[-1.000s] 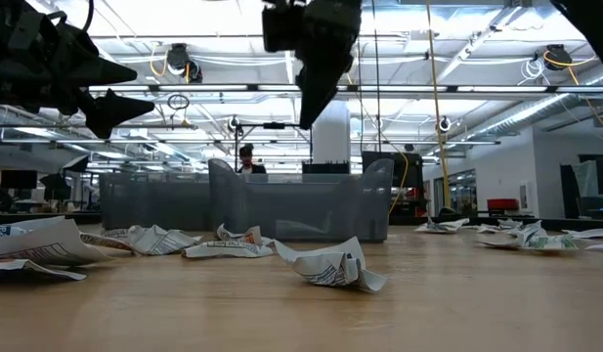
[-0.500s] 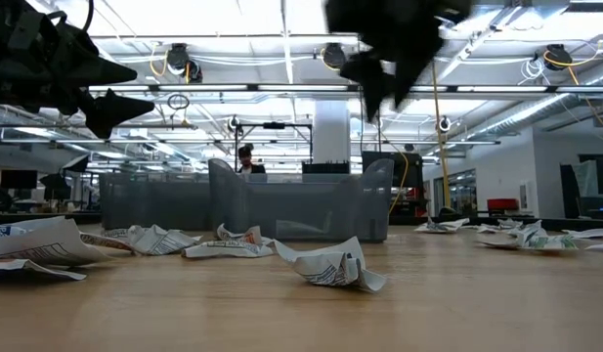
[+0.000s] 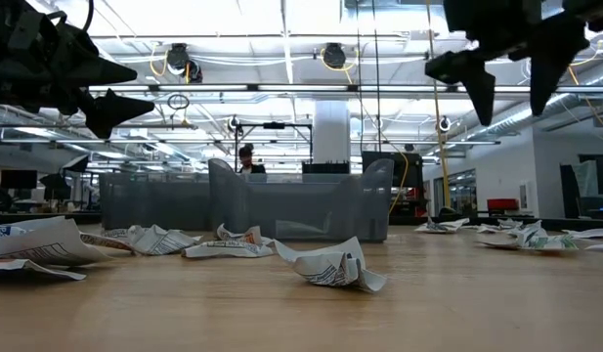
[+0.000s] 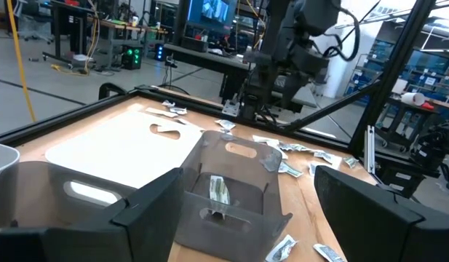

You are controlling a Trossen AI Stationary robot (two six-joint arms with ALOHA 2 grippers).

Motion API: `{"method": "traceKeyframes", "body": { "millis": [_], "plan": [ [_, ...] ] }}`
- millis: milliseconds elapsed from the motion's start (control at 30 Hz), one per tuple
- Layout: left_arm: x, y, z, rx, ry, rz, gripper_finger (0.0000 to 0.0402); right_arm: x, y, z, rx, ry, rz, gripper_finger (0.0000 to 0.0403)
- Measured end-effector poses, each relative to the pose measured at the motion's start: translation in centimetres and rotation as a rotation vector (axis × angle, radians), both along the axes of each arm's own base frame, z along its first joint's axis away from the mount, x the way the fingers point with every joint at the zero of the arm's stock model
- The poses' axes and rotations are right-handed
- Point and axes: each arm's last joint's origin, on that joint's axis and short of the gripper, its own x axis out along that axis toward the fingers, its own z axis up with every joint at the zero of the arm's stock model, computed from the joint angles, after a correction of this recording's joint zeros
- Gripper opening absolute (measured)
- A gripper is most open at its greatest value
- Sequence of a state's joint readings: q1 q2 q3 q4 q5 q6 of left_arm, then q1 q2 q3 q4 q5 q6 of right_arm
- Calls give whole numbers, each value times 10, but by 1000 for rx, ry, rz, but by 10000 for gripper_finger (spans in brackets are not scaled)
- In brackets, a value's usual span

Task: Pick & Place First Aid Supplies
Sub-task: Put the green bandage pack into the right black bin

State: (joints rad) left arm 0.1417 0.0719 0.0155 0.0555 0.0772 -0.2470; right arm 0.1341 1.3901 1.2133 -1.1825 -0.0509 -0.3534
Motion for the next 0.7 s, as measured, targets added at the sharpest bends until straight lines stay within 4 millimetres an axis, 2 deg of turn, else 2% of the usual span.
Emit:
{"method": "traceKeyframes", "body": {
  "millis": [300, 700],
  "plan": [
    [0, 0, 0, 0, -1, 0, 310, -11, 11, -34, -4, 54, -1, 228],
    [0, 0, 0, 0, 0, 0, 310, -19, 24, -76, -36, 8, -15, 228]
  ]
}}
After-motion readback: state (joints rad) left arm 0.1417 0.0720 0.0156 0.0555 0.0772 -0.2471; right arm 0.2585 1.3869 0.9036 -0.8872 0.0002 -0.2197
